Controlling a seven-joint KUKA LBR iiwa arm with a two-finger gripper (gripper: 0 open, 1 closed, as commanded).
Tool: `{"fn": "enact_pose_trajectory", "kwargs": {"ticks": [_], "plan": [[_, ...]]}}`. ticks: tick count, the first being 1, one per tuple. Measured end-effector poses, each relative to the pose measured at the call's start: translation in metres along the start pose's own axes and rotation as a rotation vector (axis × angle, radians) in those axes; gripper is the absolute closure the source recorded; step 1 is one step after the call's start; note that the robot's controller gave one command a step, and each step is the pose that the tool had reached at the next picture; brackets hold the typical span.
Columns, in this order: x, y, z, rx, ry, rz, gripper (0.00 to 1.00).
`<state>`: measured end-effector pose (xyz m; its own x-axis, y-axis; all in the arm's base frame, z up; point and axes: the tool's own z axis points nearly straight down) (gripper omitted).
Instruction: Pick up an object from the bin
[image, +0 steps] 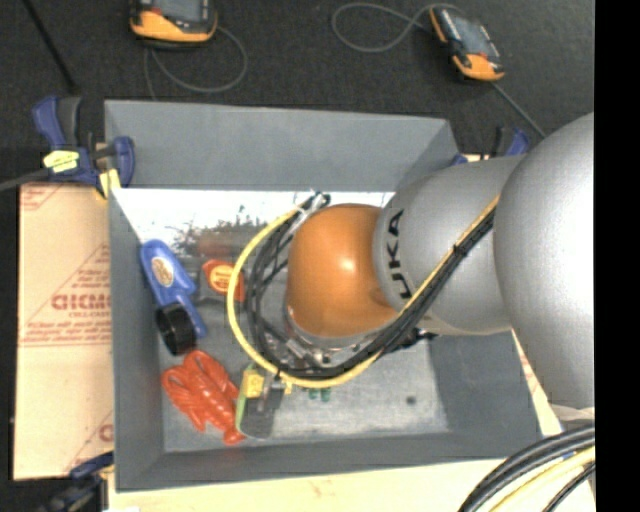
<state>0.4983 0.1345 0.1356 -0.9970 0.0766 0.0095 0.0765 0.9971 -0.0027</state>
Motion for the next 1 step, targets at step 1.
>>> {"fn": "enact_pose_trajectory", "kwargs": {"ticks": [1], "plan": [[-0.0127, -0.0404, -0.0237, -0.002, -0.012, -0.035, 0.00]]}}
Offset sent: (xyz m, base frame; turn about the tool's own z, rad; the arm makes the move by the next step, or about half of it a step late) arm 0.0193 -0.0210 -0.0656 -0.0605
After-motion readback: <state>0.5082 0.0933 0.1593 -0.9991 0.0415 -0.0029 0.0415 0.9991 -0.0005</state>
